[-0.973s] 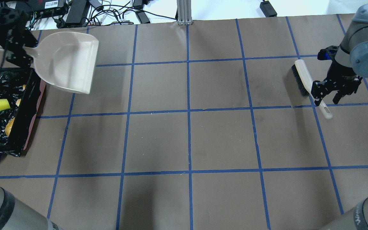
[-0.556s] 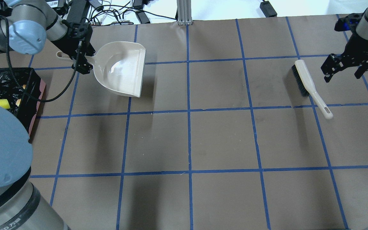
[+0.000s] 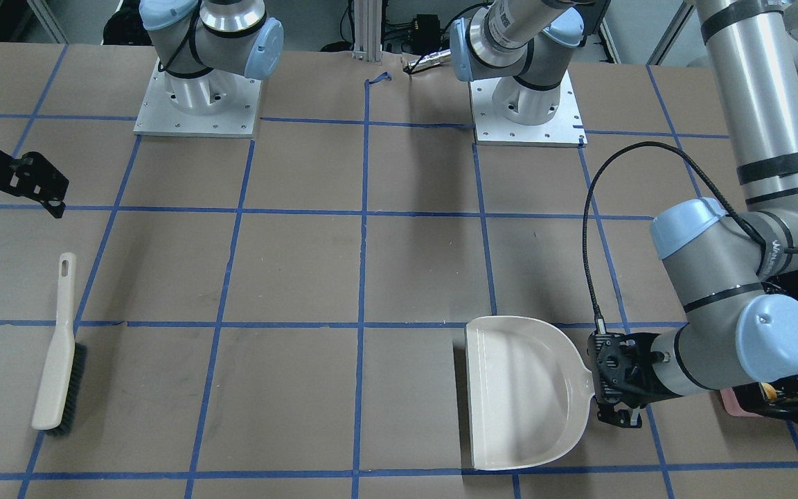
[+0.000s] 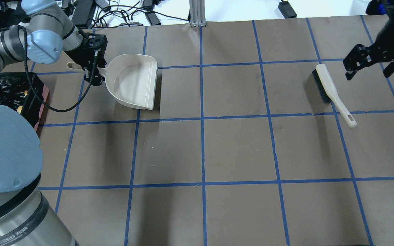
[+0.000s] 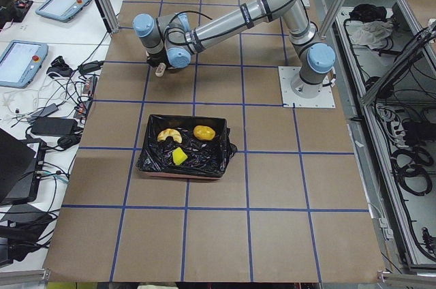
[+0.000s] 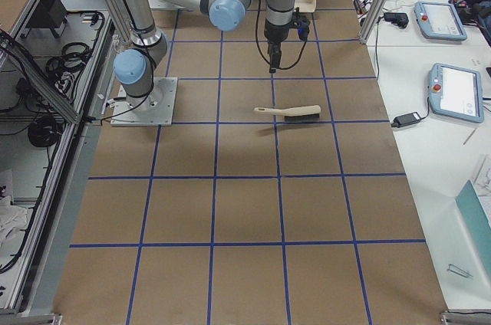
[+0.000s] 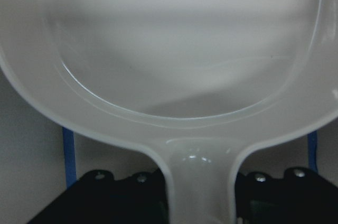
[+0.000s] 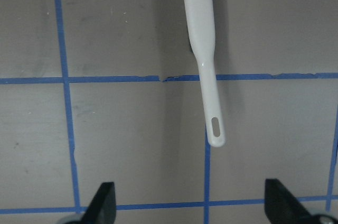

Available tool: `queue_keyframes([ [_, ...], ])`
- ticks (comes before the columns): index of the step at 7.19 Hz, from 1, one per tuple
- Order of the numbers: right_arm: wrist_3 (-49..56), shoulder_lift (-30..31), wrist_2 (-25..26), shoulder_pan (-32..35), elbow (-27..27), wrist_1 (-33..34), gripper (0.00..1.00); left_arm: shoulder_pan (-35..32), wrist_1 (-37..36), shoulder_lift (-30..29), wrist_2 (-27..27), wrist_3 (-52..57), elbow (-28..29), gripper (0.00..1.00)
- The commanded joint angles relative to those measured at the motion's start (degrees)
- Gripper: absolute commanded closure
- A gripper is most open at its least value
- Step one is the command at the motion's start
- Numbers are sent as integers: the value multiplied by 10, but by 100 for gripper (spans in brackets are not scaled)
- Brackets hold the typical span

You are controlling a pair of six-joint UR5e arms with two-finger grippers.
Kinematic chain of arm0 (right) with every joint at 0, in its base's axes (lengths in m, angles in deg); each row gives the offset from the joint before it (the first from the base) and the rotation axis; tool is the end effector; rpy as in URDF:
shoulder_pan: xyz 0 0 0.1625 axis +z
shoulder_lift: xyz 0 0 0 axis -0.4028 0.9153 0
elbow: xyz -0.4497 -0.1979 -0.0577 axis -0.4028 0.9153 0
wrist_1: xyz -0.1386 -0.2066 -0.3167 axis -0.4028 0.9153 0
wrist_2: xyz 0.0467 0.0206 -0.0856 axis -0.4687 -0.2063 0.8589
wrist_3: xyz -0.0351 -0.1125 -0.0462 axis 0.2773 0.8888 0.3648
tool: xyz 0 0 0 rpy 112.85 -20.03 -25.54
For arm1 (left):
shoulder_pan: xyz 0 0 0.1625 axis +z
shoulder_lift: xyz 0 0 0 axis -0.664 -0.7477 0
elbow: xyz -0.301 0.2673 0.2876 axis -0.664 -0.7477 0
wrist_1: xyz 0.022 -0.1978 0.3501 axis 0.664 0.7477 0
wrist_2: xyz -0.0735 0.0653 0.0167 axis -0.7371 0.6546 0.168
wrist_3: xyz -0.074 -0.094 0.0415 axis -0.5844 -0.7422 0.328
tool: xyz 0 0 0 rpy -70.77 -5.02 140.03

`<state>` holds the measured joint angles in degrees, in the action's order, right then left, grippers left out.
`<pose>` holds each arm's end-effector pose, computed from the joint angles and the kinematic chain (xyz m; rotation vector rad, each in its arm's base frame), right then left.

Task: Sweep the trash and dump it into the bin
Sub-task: 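Bring the empty dustpan back with the left gripper while the right releases the brush, then lower the dustpan to the table with the left gripper while the right gripper rises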

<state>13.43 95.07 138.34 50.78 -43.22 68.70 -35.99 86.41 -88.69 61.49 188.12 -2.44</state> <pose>-0.0090 -0.5080 0.4997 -0.0246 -3.0934 -0.0270 0.0025 -0.7251 0.2803 -2.0867 -2.0841 0.0987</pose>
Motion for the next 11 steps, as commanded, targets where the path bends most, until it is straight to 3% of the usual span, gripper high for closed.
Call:
queue_keyframes([
  [1,-176,4,-4,121,22,-16,0,-1,-1,-6,-2,-6,-5,100],
  [3,-248,6,-6,190,24,-12,0,-3,-2,-12,-2,1,-5,100],
  [5,-240,16,-5,192,23,-11,0,-5,-7,-12,-5,5,-5,100],
  [7,-235,21,-41,192,21,-13,0,-9,-20,-13,-6,20,-5,100],
  [11,-231,26,-42,192,19,-4,0,-12,-24,-21,-9,17,-13,100],
])
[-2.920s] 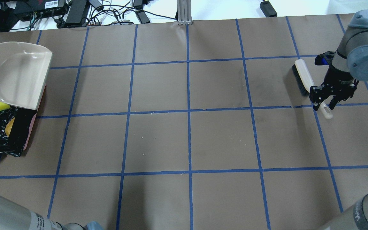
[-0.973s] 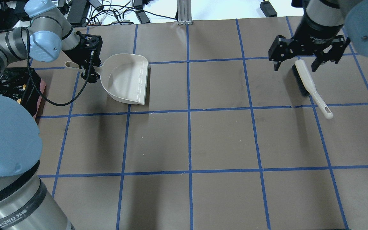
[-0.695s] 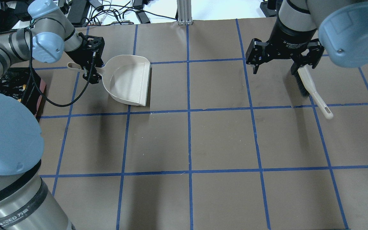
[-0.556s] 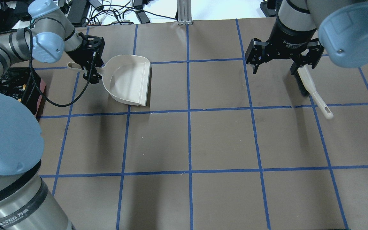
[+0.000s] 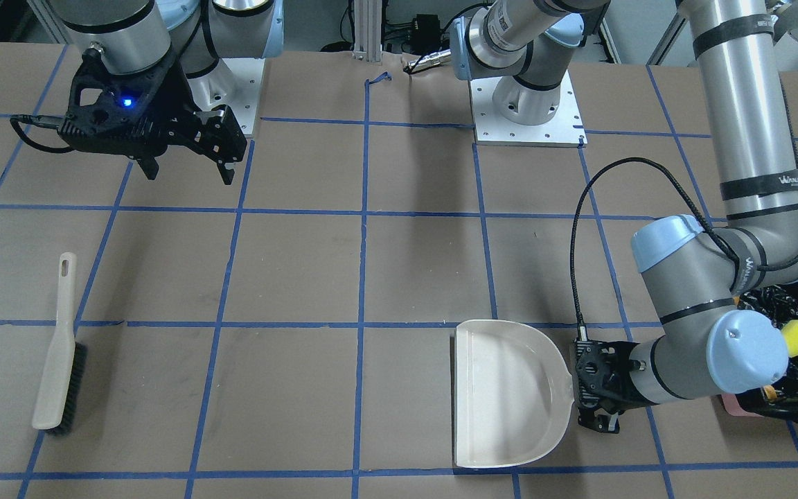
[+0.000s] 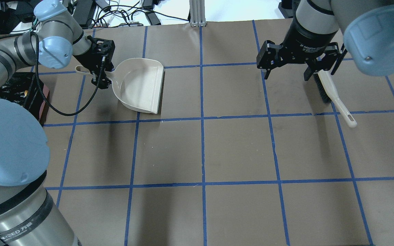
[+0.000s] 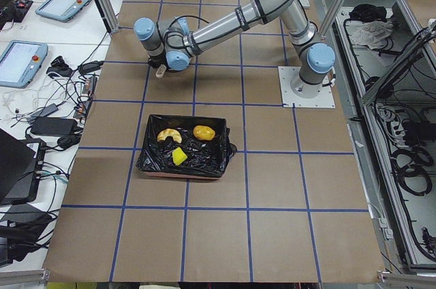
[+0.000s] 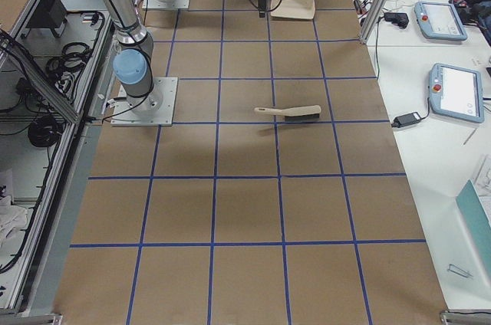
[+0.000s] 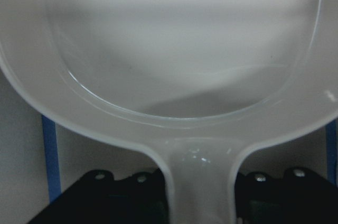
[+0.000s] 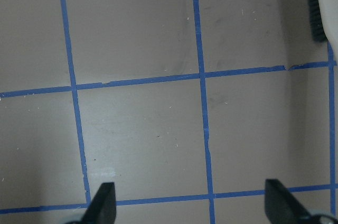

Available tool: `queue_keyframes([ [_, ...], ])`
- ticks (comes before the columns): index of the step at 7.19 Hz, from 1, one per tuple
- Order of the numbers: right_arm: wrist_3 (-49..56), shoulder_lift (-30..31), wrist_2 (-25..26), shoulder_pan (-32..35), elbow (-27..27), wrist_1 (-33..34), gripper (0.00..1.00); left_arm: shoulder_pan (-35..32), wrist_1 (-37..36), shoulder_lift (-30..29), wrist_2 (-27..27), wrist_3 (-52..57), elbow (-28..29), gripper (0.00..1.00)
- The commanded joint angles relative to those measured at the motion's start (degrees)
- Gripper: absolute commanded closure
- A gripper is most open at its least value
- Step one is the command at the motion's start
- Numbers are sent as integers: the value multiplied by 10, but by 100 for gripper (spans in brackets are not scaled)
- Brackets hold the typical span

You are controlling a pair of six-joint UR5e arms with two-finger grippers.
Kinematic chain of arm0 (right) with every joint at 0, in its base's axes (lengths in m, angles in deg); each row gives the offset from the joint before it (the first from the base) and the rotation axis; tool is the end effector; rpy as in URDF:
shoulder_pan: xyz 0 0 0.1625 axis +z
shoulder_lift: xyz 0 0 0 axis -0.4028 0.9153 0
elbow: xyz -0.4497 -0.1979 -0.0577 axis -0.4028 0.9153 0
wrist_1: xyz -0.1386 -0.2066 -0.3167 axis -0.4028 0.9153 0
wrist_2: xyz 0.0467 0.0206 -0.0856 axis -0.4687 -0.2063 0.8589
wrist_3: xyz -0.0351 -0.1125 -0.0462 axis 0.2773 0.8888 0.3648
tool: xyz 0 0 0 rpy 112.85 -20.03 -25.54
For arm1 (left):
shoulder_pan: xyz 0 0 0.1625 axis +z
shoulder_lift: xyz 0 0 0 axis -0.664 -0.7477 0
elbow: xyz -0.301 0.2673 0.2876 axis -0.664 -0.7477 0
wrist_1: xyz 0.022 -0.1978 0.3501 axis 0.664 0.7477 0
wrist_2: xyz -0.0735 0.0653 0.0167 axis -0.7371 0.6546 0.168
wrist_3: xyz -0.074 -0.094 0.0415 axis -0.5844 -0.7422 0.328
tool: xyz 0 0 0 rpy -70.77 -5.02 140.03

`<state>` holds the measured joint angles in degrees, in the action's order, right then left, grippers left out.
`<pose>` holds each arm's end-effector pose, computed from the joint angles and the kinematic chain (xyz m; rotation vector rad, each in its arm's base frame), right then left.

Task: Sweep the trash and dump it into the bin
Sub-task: 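Lower the dustpan to the table with the left gripper while the right gripper rises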

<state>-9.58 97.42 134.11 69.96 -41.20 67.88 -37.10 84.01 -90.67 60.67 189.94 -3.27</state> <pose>0.1670 -0.4708 0.5351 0.1278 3.1089 -0.0853 -0.0123 -0.7302 0.2534 -2.1278 -2.0223 0.1123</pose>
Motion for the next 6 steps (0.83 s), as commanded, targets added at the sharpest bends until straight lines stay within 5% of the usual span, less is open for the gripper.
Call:
queue_keyframes([
  [1,-1,2,0,0,0,6,0,0,0,0,1,-4,-9,100],
  [3,-1,2,4,0,-3,12,0,-1,0,-1,-24,-10,-10,64],
  [4,-4,2,1,0,-3,12,0,0,0,-2,-33,-10,-11,20],
  [5,-3,2,2,0,-4,11,0,-1,0,-3,-33,-8,-11,3],
  [6,-3,1,2,1,-4,12,0,0,0,-3,-32,-9,-11,1],
])
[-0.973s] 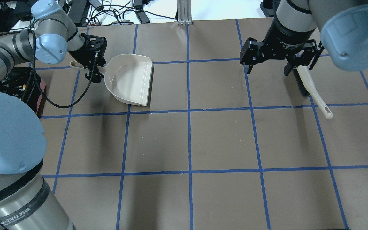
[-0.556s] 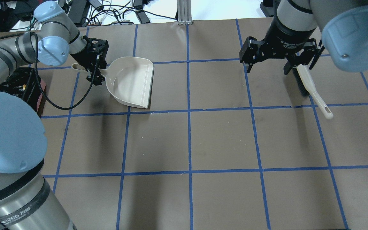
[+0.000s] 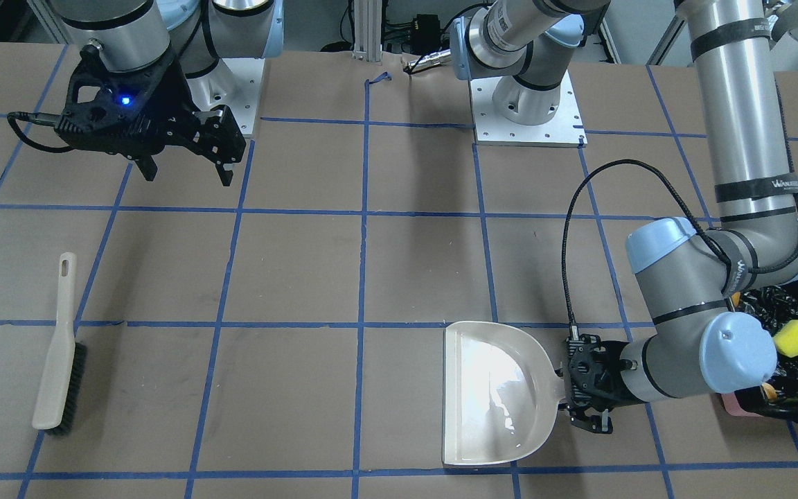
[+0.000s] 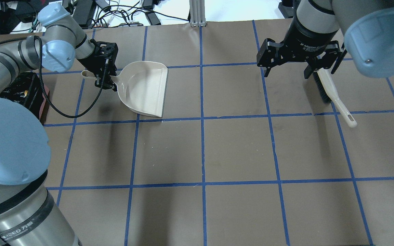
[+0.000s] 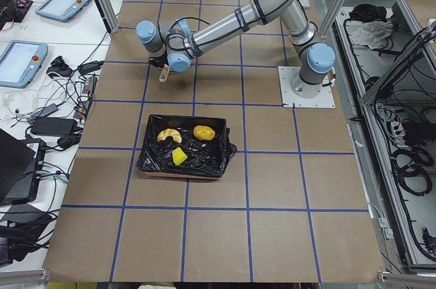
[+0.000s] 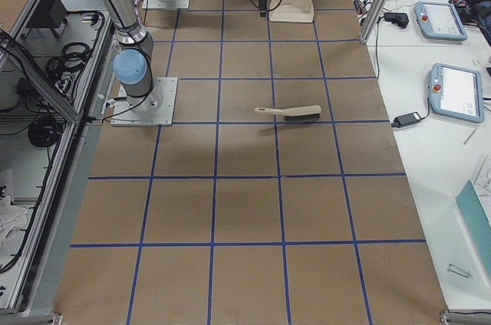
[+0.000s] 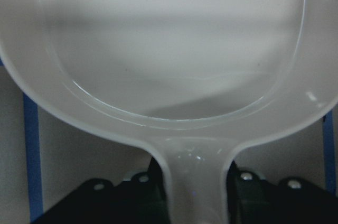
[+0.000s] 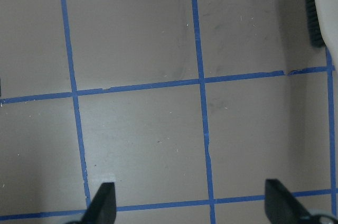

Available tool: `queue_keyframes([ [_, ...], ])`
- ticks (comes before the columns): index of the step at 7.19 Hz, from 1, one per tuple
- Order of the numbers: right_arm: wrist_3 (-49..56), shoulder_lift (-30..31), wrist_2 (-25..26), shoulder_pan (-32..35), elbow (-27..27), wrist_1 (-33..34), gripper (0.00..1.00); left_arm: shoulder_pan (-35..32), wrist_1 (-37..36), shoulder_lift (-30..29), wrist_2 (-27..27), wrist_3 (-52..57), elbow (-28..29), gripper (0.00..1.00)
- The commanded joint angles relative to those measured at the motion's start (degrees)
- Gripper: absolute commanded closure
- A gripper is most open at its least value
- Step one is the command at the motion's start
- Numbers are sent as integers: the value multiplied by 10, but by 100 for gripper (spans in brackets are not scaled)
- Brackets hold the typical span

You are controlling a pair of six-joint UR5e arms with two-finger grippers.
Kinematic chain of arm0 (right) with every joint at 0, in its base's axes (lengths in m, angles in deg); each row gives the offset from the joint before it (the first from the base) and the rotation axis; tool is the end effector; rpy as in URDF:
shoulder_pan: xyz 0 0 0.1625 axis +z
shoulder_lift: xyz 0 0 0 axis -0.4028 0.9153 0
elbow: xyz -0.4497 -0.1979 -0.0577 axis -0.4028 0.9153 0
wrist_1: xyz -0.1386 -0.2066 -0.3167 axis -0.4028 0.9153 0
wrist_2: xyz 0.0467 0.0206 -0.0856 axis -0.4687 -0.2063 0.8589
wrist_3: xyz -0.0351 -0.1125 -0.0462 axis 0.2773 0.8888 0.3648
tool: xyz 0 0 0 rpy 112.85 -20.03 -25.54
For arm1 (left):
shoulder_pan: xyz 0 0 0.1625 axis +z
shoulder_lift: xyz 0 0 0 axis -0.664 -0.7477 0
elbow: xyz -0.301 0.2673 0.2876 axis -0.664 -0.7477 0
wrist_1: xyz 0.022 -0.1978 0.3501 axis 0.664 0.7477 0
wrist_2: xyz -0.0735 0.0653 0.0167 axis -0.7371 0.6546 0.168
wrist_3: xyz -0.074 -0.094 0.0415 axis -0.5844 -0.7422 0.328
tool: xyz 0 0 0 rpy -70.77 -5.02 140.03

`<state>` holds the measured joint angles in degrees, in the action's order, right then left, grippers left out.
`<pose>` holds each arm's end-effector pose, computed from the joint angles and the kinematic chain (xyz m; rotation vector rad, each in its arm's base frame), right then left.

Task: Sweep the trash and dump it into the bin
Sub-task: 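Lower the dustpan to the table with the left gripper while the right gripper rises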

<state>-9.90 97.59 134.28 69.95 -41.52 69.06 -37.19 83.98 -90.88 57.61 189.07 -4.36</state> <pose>0.1666 -0.4715 0.5360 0.1366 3.1085 -0.1135 -0.0210 -0.7263 0.2442 -2.0722 -2.0087 0.1564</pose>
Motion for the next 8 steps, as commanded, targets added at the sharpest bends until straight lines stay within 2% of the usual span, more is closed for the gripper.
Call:
queue_keyframes([
  [1,3,-4,6,0,-1,0,0,1,0,0,-1,0,1,0],
  [4,4,-5,15,1,-2,0,0,4,11,51,15,0,9,0],
  [5,10,-6,15,2,-3,-5,0,5,51,87,15,-15,12,0],
  [8,26,-7,15,10,-2,-7,0,-8,134,185,12,-172,16,1],
])
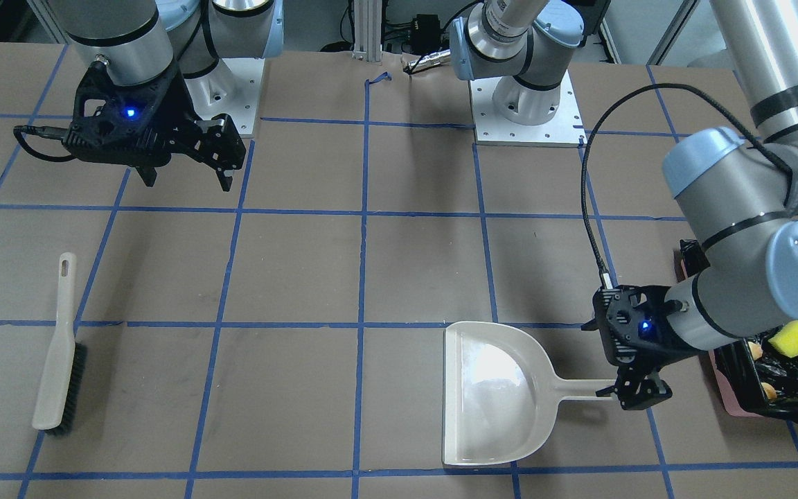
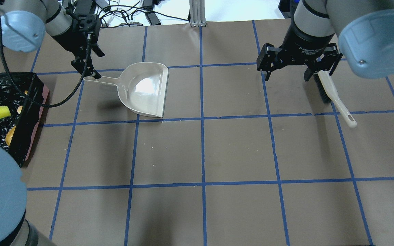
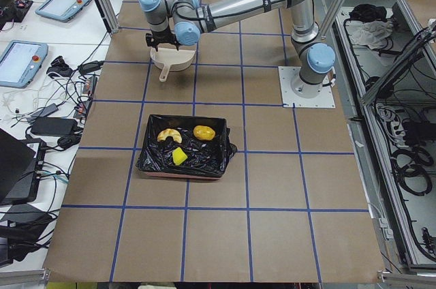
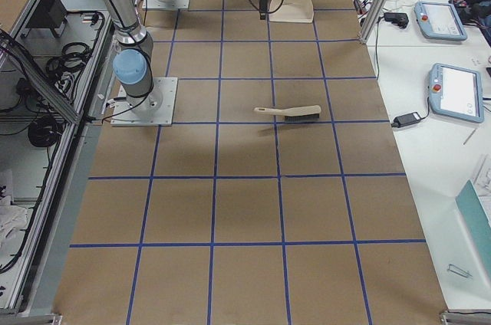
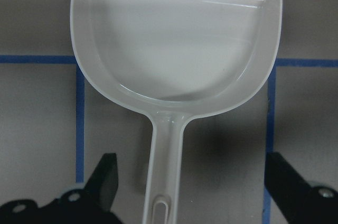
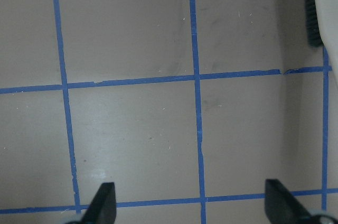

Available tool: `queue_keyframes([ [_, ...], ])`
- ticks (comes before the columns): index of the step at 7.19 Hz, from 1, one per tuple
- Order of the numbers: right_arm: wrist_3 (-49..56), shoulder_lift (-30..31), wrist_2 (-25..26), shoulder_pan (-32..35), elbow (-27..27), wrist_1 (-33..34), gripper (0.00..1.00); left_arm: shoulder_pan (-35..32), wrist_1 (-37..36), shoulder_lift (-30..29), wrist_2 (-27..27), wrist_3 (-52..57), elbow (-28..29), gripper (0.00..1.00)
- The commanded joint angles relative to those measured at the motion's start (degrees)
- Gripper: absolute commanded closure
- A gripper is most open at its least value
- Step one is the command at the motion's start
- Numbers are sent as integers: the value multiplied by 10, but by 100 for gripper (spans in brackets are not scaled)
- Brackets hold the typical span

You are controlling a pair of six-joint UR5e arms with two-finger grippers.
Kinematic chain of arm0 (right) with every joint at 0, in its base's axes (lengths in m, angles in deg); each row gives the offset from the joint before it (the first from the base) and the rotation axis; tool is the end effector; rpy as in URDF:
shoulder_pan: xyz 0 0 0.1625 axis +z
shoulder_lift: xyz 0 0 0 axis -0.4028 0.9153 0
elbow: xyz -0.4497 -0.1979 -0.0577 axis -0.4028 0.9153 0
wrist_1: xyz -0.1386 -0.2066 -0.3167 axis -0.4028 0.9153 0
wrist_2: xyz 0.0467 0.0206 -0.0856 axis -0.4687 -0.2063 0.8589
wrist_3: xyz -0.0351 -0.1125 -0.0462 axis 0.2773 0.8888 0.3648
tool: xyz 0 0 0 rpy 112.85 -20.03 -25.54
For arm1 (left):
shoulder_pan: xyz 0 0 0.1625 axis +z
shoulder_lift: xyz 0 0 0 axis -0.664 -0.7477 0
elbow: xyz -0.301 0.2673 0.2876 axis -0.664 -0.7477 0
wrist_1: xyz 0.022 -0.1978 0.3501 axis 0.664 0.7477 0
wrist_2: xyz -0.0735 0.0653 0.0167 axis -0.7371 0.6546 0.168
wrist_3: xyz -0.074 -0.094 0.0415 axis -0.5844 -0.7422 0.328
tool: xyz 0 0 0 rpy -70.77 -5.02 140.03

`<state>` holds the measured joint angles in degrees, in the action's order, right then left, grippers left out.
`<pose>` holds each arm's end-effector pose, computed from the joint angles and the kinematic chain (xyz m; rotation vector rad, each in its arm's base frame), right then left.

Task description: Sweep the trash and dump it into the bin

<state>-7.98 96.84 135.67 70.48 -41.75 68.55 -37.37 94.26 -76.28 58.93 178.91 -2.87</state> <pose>0.1681 -0.4734 0.5267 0.0722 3.1393 -0.0780 -0.0319 -0.6669 0.4134 -1.9577 -2.2324 0.1911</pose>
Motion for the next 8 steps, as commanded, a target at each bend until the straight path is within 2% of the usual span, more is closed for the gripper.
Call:
queue_keyframes([
  [1,6,-1,1,7,0,0,0,-10,86,76,0,-139,4,1],
  [4,2,-1,1,7,0,1,0,-12,119,126,19,-365,3,0],
  [5,2,-1,1,7,0,0,0,-13,117,133,72,-424,3,0],
  [7,1,-1,0,6,0,0,0,-25,113,136,108,-559,-1,0],
  [8,1,-1,0,7,0,0,0,-62,111,137,121,-644,1,0],
])
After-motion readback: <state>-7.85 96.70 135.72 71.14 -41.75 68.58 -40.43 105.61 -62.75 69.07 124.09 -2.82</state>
